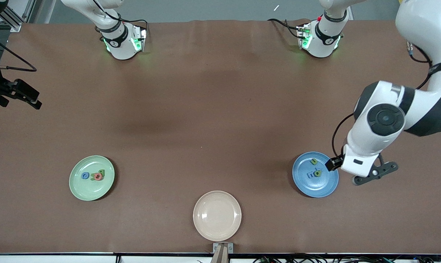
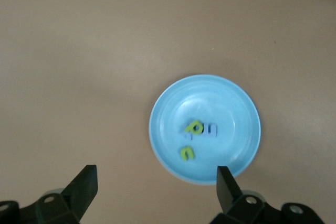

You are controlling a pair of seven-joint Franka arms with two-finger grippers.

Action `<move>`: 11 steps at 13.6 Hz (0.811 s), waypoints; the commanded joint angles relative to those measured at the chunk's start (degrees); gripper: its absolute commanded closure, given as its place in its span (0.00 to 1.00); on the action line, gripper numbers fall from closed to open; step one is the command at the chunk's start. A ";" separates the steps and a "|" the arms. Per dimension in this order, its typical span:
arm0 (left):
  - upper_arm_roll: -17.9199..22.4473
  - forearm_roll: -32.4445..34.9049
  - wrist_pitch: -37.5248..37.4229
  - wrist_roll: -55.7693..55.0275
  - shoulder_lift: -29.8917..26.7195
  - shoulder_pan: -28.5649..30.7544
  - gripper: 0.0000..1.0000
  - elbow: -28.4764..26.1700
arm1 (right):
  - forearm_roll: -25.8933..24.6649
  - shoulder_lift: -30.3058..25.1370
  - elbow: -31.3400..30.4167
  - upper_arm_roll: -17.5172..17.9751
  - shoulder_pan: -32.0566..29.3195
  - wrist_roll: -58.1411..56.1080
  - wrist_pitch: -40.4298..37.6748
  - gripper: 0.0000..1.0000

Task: Sort upper and lower case letters into plates
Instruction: 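Release the green letter on the blue plate and return the left arm to rest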

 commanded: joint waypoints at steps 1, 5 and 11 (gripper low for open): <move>-0.24 -4.46 -6.58 4.29 -6.52 1.91 0.00 0.23 | 0.10 -0.55 -0.39 -0.09 -0.05 0.33 -0.45 0.00; 0.28 -9.19 -16.69 15.00 -10.66 1.74 0.00 5.14 | 0.01 -0.72 -0.31 -0.09 0.04 0.60 -0.80 0.00; 22.77 -27.39 -18.56 26.87 -25.33 -10.65 0.00 -2.48 | 0.01 -0.81 -0.39 -0.09 -0.05 0.51 -1.42 0.00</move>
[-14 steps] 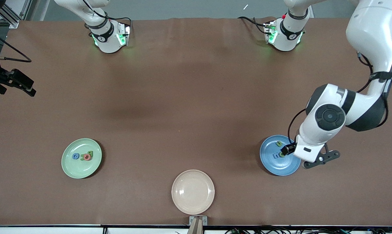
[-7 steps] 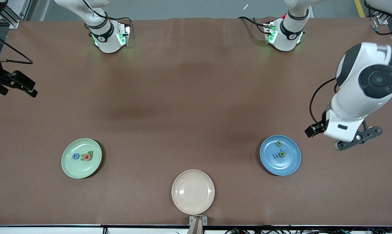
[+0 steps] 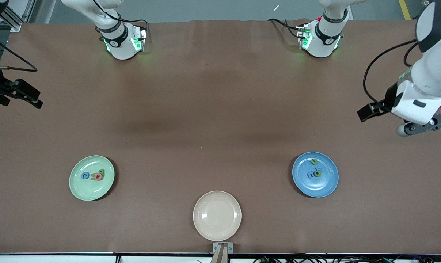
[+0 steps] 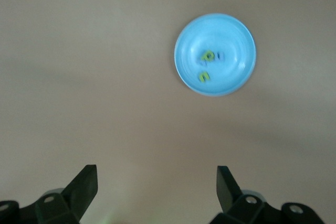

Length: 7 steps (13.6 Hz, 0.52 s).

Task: Sort upper and lower case letters into plates
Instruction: 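Release the green letter on the blue plate and return the left arm to rest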

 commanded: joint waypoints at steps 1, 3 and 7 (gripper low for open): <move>6.91 -3.90 0.07 5.86 -7.33 -3.54 0.00 -6.51 | 0.01 -0.79 -0.31 -0.06 -0.04 0.49 -0.49 0.00; 14.01 -7.92 0.51 10.34 -10.58 -7.57 0.00 -9.58 | 0.01 -0.79 -0.13 -0.24 -0.48 -0.03 -0.49 0.00; 15.46 -7.33 0.77 11.06 -13.93 -9.79 0.00 -12.24 | 0.10 -0.79 -0.13 -0.24 -0.92 -0.12 -0.41 0.00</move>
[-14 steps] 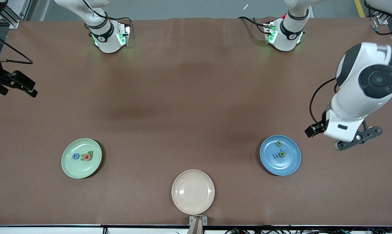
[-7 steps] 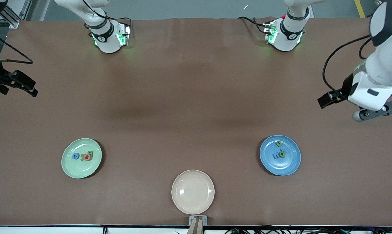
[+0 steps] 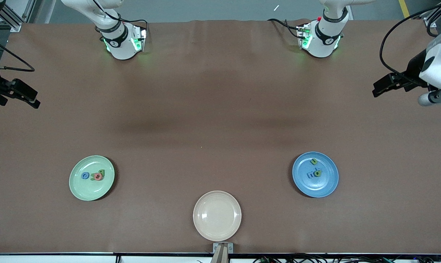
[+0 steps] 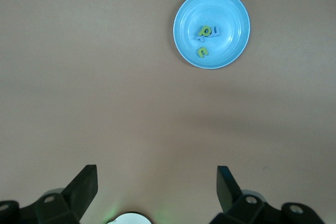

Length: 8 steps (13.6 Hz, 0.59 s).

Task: Sort upper and lower case letters into plates
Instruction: 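Release the green letter on the blue plate and return the left arm to rest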

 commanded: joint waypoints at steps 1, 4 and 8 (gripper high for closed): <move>0.02 1.32 1.03 1.12 -2.54 -0.99 0.00 -2.43 | 0.10 -0.75 -0.24 0.29 -0.59 -0.12 -0.38 0.00; 0.02 2.13 1.03 2.97 -2.36 -0.73 0.00 -1.64 | 0.10 -0.75 -0.24 0.29 -0.59 -0.12 -0.38 0.00; -0.07 2.48 0.77 2.97 -2.45 -0.82 0.00 -0.94 | 0.10 -0.75 -0.24 0.29 -0.59 -0.21 -0.38 0.00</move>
